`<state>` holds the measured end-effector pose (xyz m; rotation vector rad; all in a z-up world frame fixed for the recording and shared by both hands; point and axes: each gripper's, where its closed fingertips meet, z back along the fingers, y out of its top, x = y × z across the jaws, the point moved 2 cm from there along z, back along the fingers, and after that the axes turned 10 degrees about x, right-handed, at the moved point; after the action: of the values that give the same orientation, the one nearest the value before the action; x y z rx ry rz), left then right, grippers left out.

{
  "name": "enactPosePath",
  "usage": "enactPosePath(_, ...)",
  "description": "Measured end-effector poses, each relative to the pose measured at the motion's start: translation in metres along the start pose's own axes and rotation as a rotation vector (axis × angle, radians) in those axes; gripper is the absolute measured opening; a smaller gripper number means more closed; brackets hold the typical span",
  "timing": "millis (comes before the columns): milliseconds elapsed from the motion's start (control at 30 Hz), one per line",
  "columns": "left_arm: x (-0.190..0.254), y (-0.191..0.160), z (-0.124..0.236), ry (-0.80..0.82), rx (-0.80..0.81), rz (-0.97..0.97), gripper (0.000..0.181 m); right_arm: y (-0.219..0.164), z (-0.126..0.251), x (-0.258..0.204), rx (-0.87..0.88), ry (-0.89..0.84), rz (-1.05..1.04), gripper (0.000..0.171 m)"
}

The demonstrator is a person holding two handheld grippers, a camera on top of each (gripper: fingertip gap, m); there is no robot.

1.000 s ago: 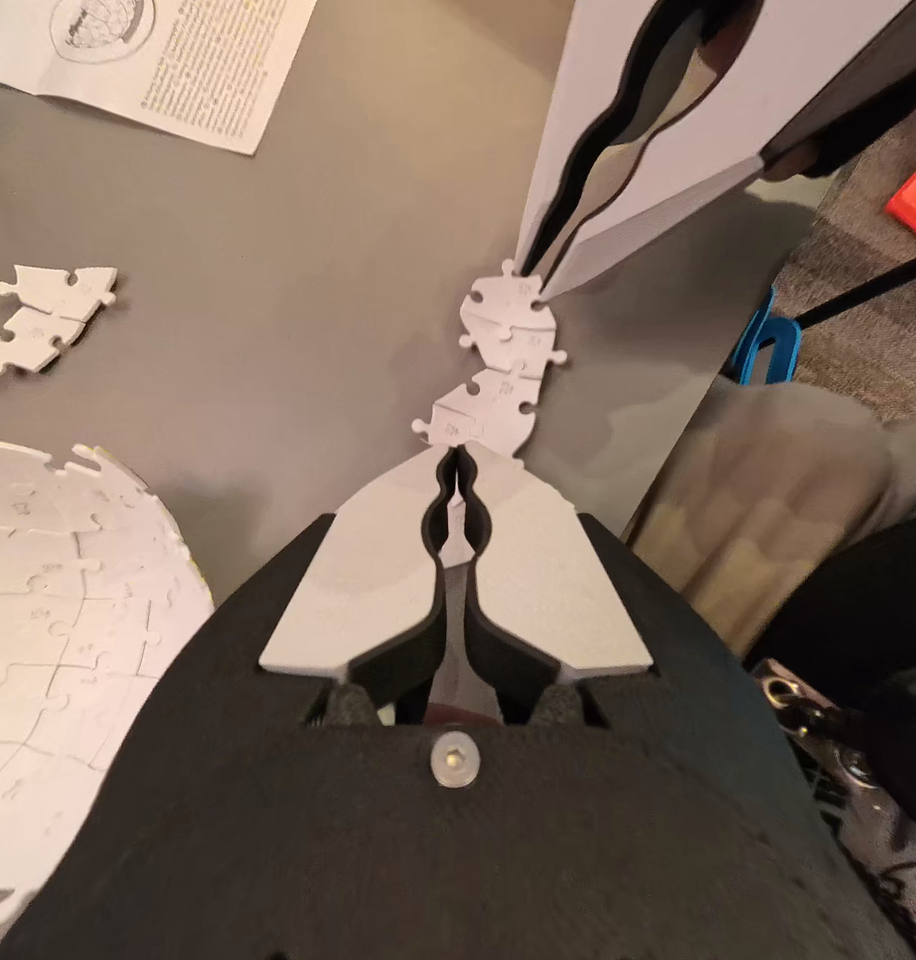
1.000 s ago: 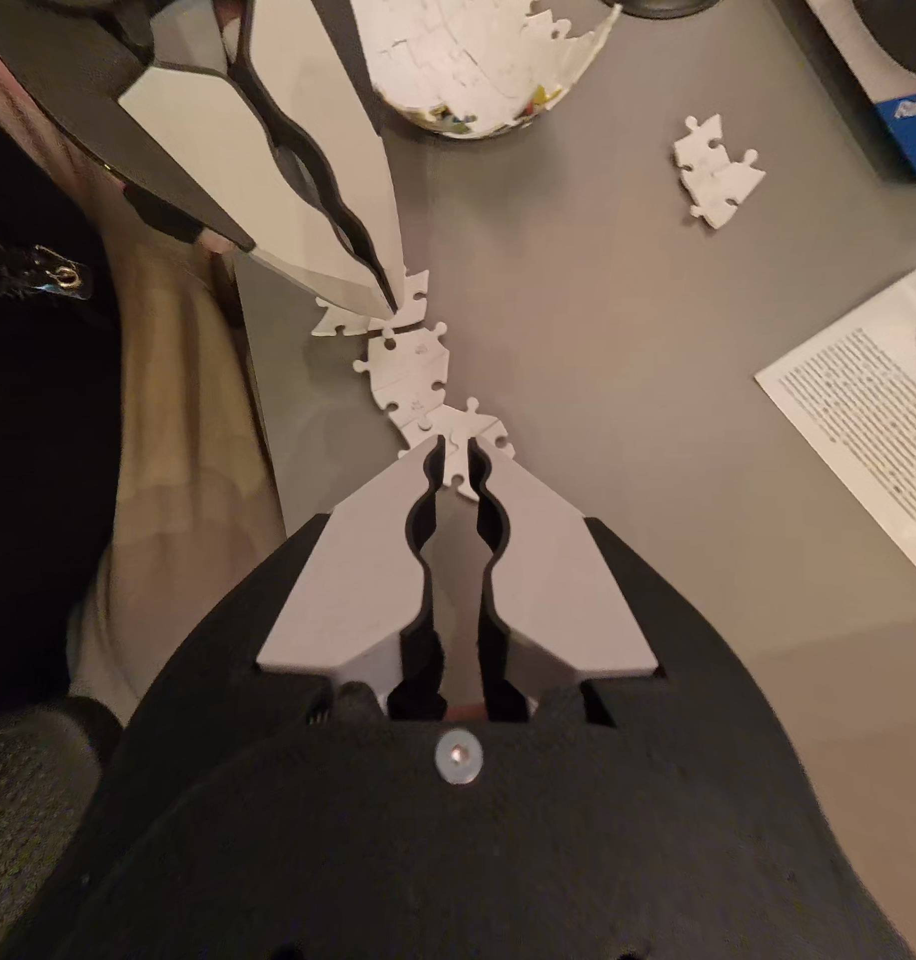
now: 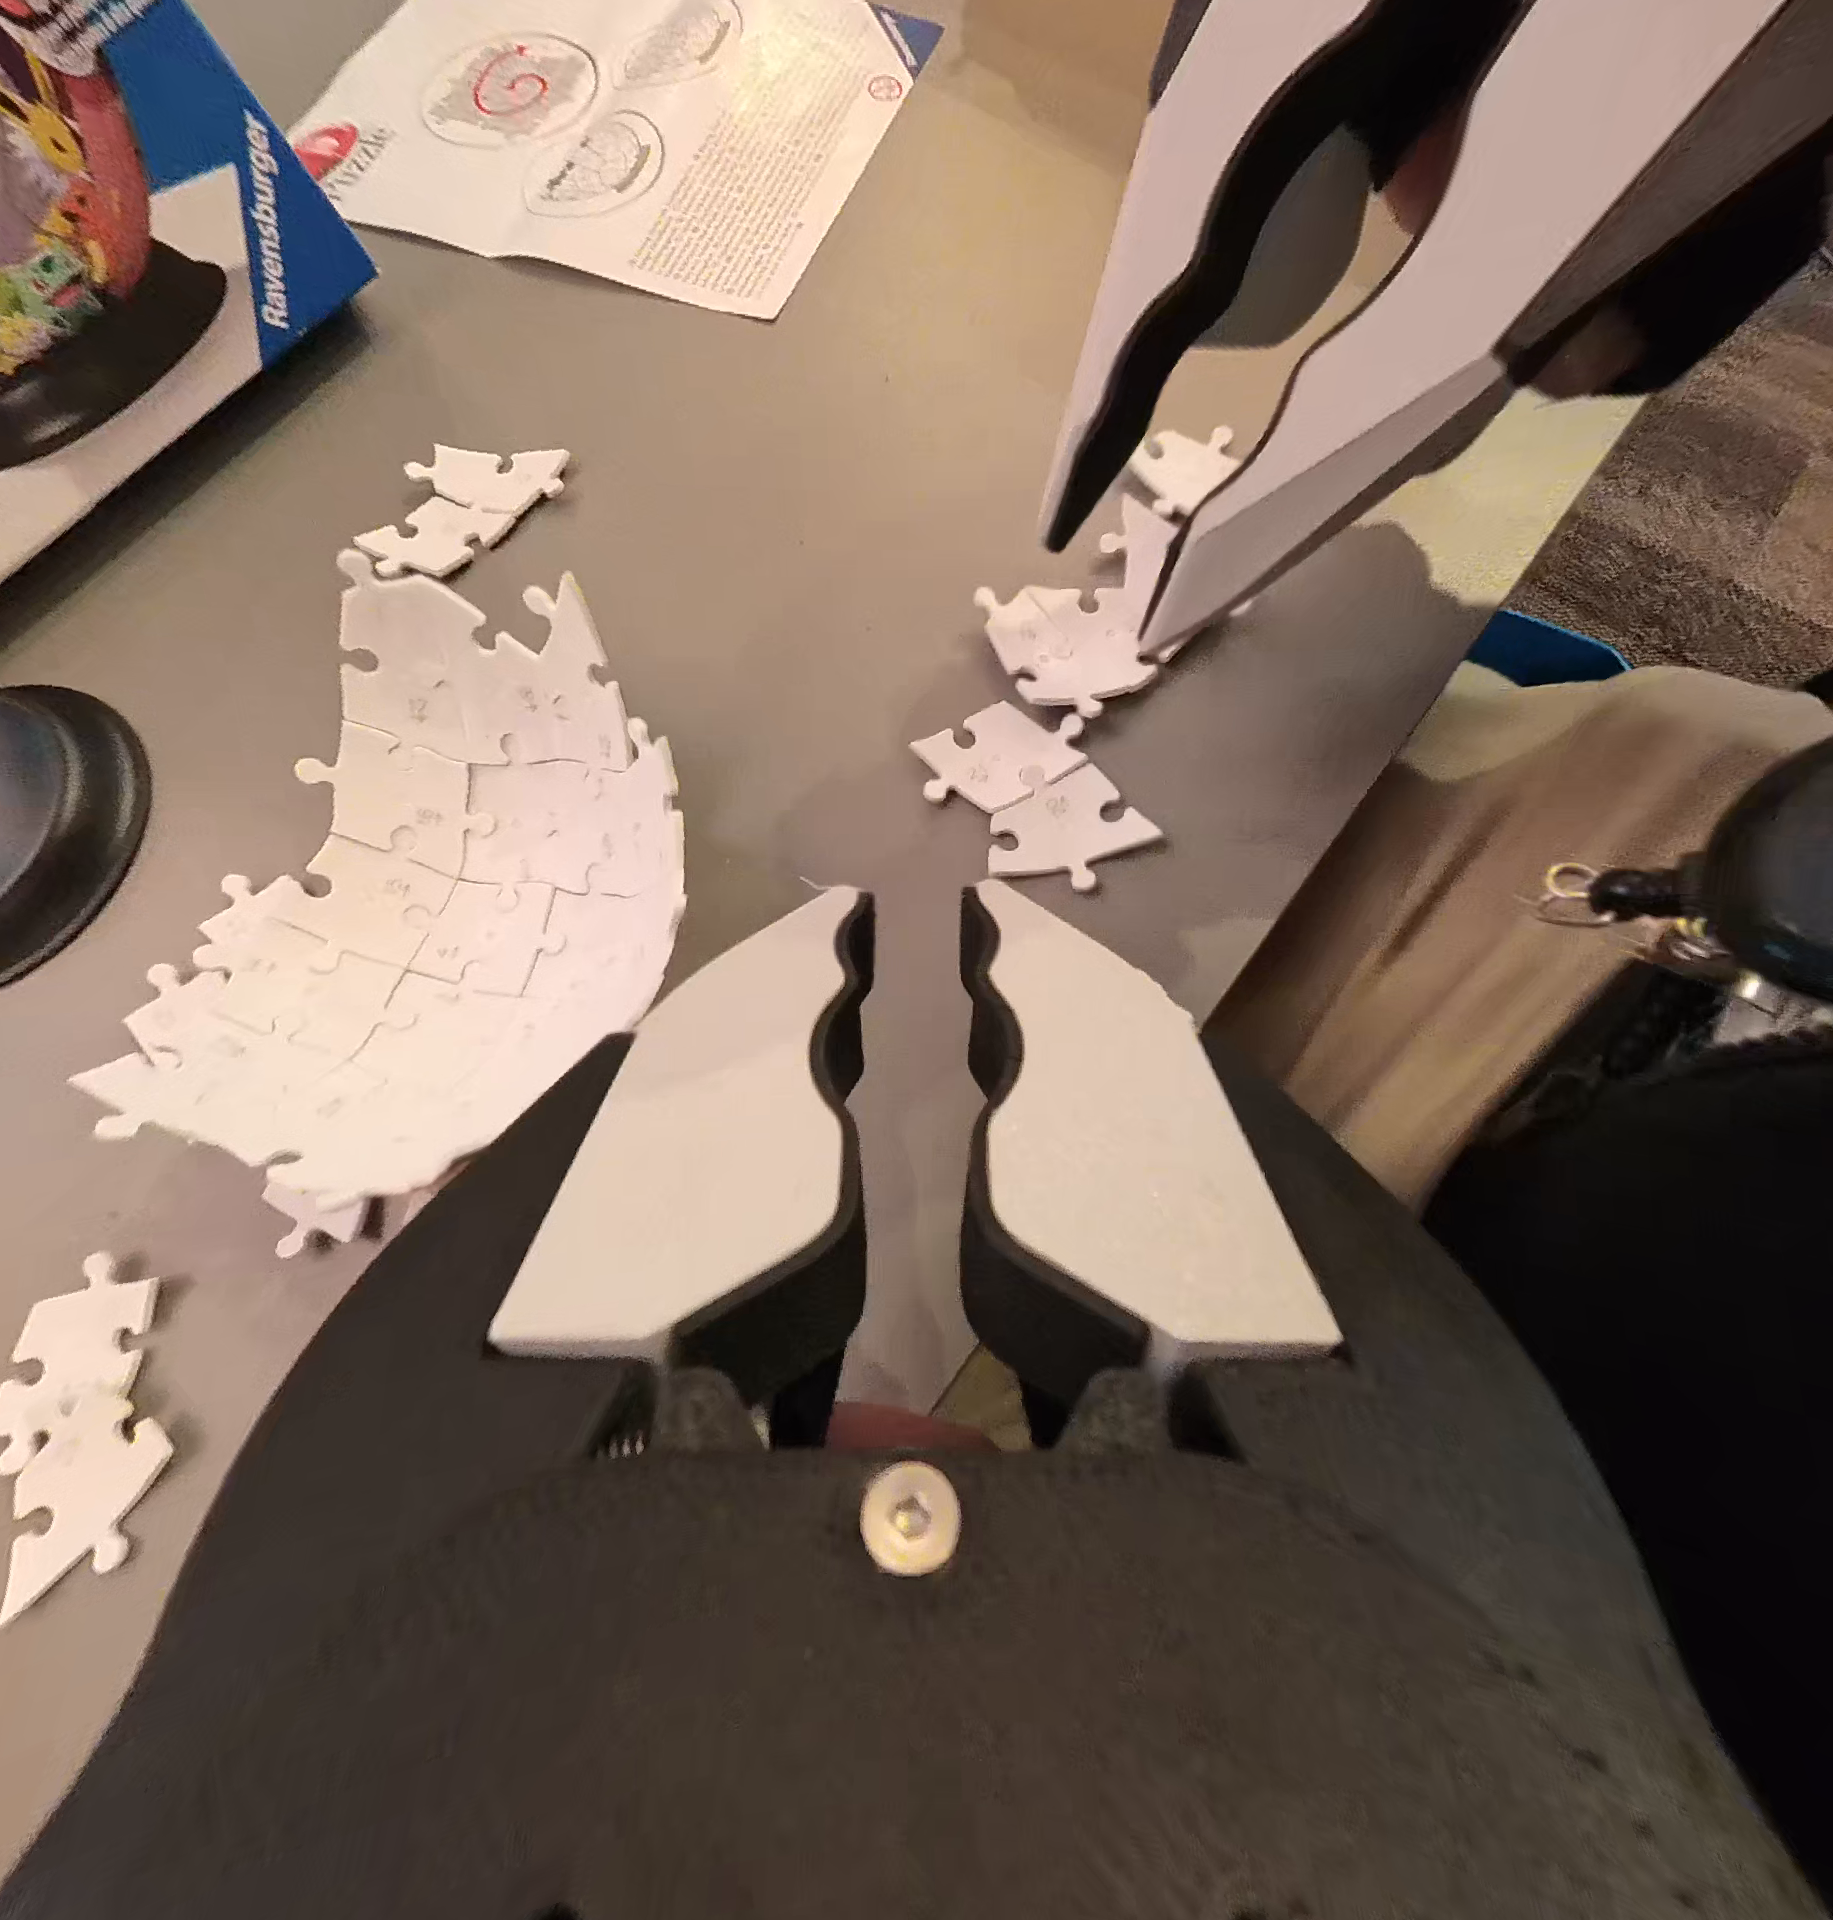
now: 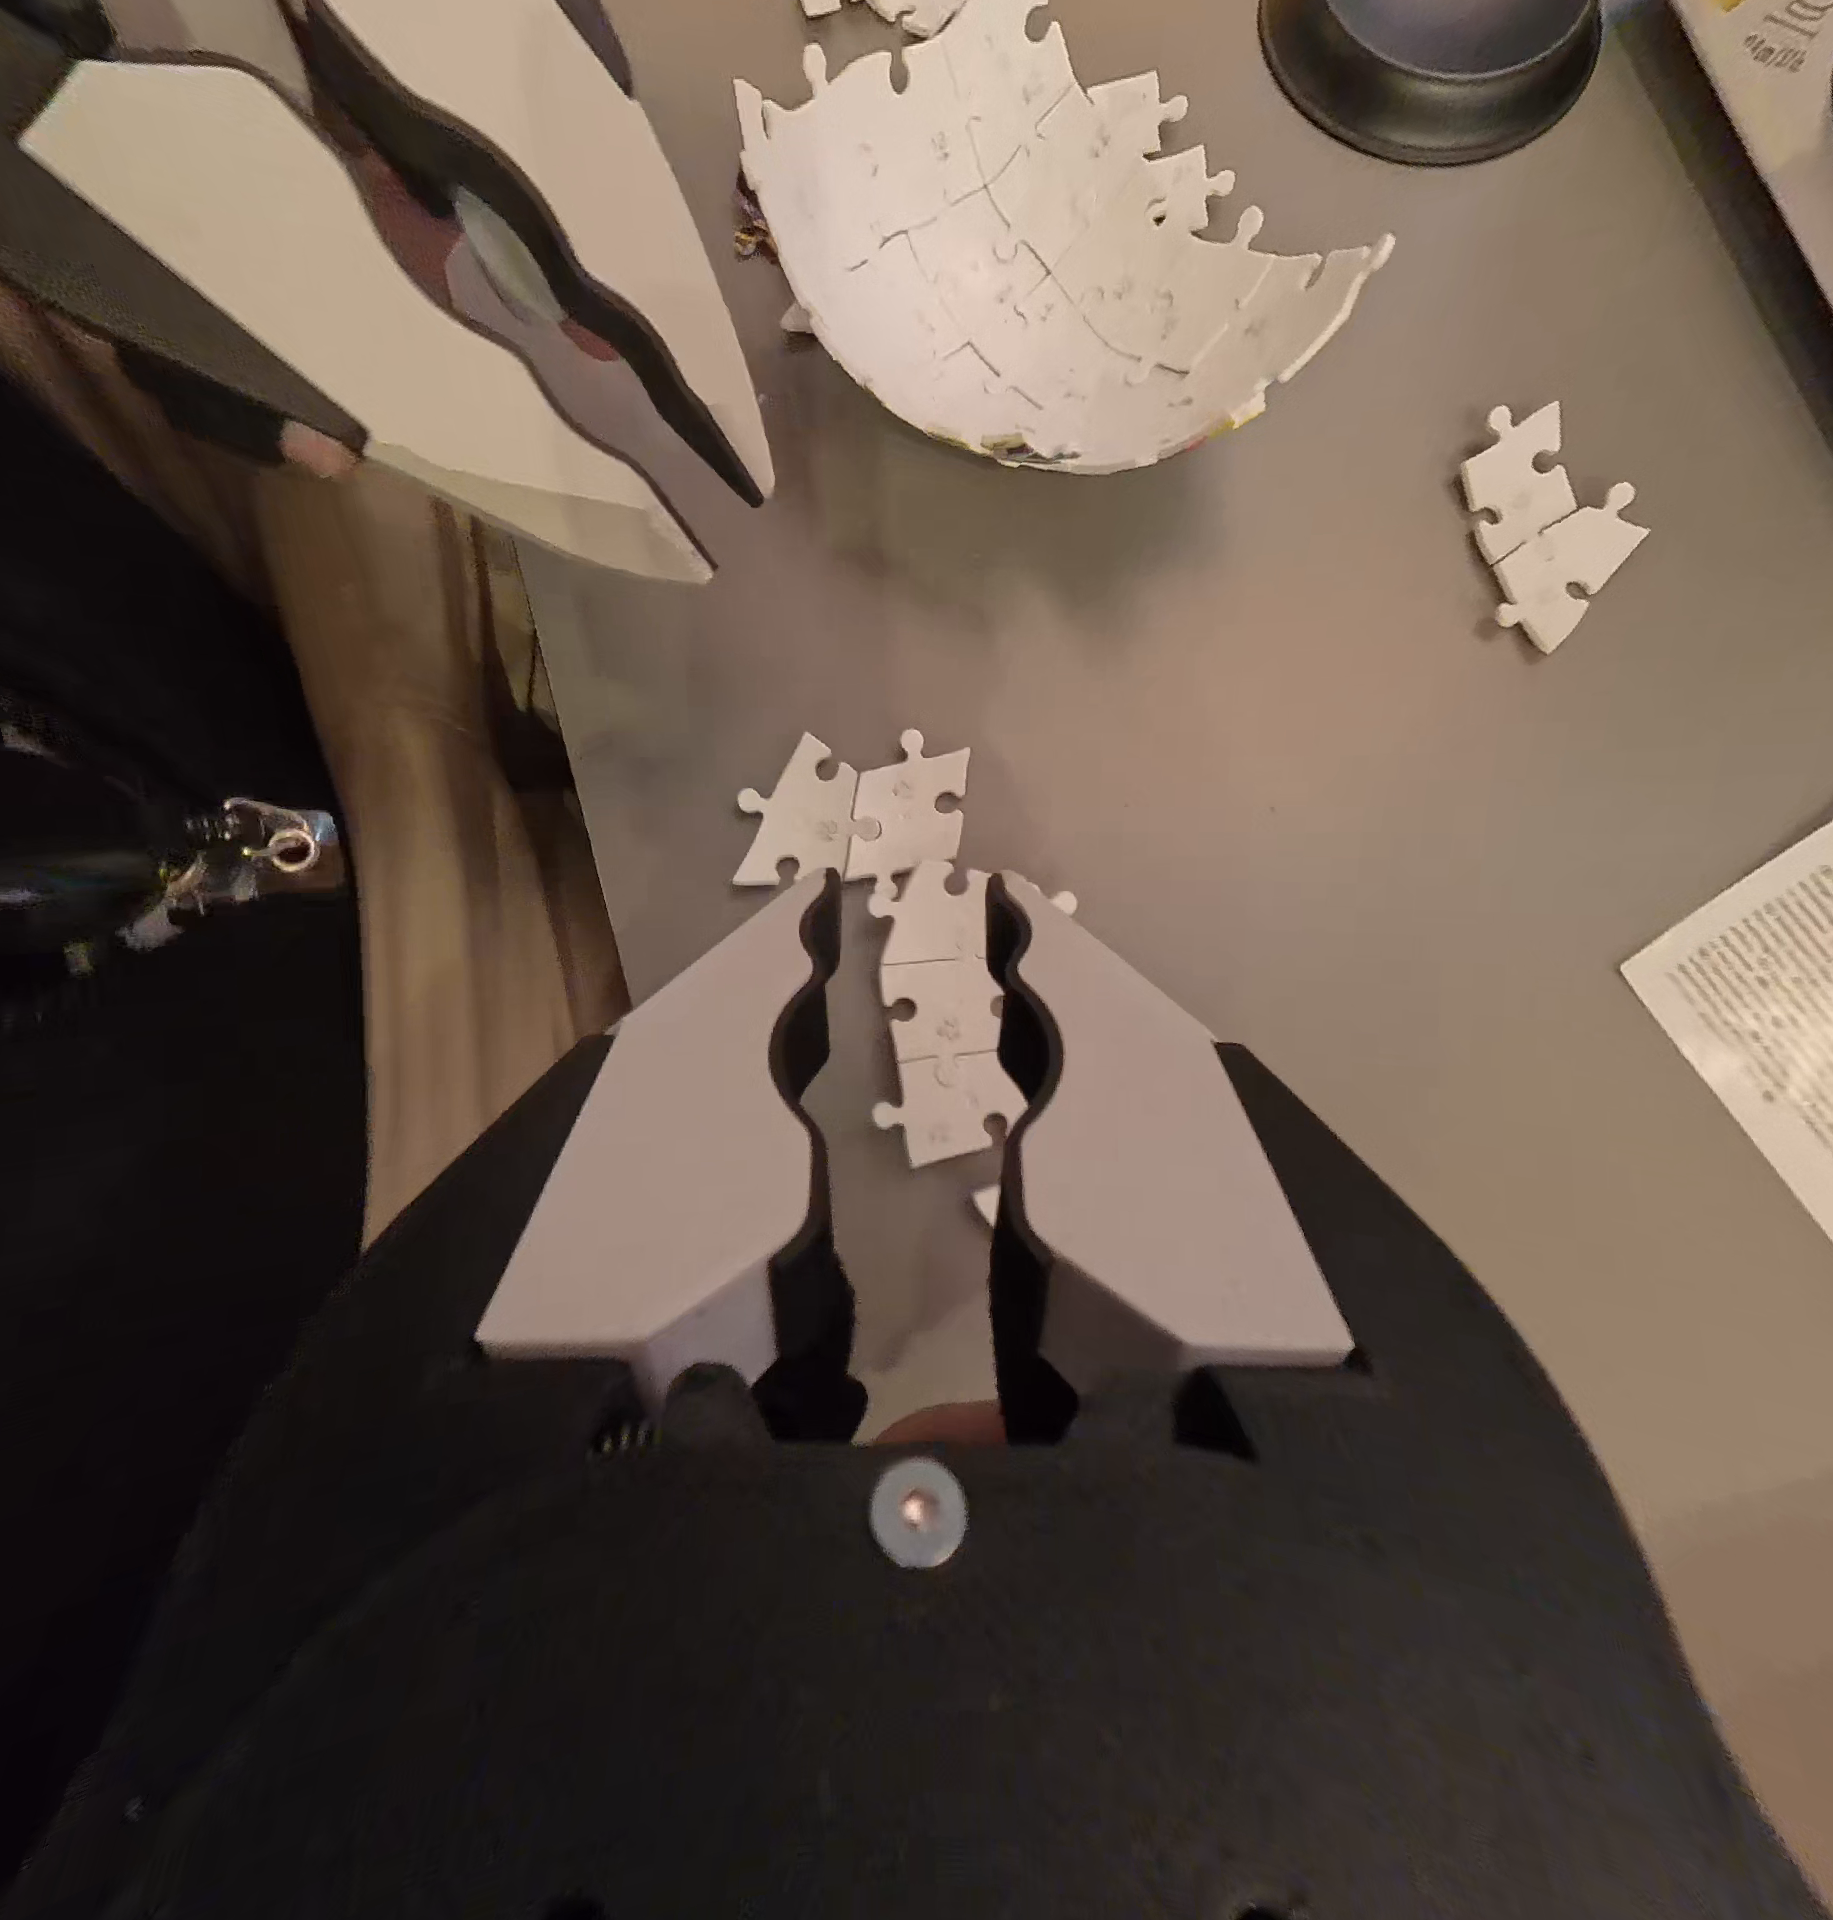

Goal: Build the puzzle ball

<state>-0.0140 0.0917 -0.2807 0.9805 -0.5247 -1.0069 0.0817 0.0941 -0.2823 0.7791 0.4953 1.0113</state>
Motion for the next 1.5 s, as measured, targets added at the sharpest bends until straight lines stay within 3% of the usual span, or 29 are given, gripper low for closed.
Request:
enactPosePath(300, -0.04, 0.016, 0.031, 0.108, 0.077, -0.138, 0.023, 0.007, -0.013, -0.001, 0.02, -0.066, -0.07, 0.031)
enactPosePath(600, -0.103, 0.002, 0.052, 0.189, 0.064, -0.044, 0.035, 0.027, -0.025, 0.014, 0.12, -0.106, -0.174, 0.031)
enactPosePath(833, -0.113, -0.022, 0.036, 0.16, -0.042, -0.054, 0.041, 0.026, -0.031, 0.032, 0.103, -0.132, -0.233, 0.03)
enactPosePath(1000, -0.107, -0.019, 0.033, 0.127, 0.006, -0.021, 0.042, 0.009, -0.025, 0.041, -0.011, -0.124, -0.211, 0.032)
enactPosePath(1500, -0.107, -0.011, 0.037, 0.118, 0.036, -0.046, 0.042, -0.001, -0.023, -0.005, -0.064, -0.017, -0.029, 0.04)
